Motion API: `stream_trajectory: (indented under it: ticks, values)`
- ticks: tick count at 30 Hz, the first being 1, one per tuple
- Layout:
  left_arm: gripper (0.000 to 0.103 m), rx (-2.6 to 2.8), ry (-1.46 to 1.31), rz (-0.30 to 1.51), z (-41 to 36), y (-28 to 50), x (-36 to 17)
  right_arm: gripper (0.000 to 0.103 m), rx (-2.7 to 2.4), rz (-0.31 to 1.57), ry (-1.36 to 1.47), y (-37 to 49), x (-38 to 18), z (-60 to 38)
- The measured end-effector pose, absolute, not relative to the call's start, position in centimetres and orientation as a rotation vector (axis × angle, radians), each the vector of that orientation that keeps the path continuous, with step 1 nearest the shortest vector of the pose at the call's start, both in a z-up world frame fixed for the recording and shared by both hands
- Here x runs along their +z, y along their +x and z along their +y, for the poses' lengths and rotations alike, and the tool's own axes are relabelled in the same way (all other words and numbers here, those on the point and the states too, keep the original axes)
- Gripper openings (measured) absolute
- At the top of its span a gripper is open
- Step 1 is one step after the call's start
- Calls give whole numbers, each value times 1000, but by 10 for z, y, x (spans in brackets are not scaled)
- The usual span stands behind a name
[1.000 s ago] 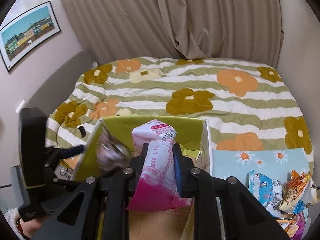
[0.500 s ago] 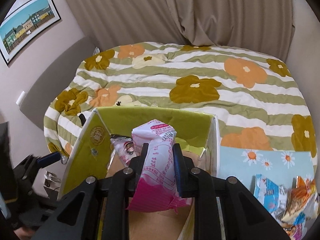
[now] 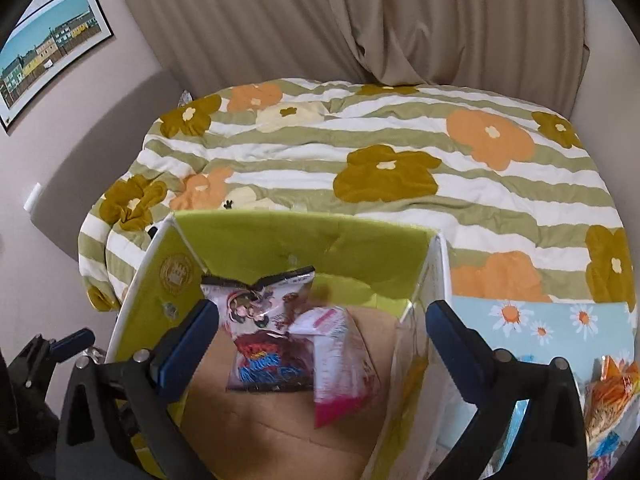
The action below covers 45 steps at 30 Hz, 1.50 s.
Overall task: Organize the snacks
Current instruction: 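Carry both bags over the yellow-green box and open both tools to drop them, then move both tools back from the box toward the snack pile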
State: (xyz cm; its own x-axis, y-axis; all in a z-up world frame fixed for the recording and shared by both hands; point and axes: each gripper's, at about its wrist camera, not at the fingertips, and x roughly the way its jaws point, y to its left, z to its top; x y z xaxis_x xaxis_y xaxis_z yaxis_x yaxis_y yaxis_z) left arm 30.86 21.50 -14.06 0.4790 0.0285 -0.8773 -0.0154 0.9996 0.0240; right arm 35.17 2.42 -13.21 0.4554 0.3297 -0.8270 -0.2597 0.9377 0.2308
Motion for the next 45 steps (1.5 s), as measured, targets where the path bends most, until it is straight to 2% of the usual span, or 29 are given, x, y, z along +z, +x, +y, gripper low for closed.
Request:
stream_trajectory:
  ticks: [12, 20, 27, 33, 40, 45]
  values:
    - [102, -8, 8, 990, 223, 291, -97, 103, 344, 974, 42, 315, -77, 26]
    - [102, -59, 22, 927, 202, 265, -63, 103, 313, 884, 32, 263, -37, 1]
    - [102, -99, 26, 865, 149, 220, -37, 103, 300, 830, 51, 208, -13, -54]
    - [102, -154, -1, 865, 83, 180, -39, 103, 265, 822, 43, 153, -7, -123]
    - [102, -234, -4, 912, 0, 141, -59, 103, 194, 873, 52, 97, -24, -205]
    - [102, -279, 26, 962, -50, 125, -86, 103, 192, 949, 55, 67, -56, -249]
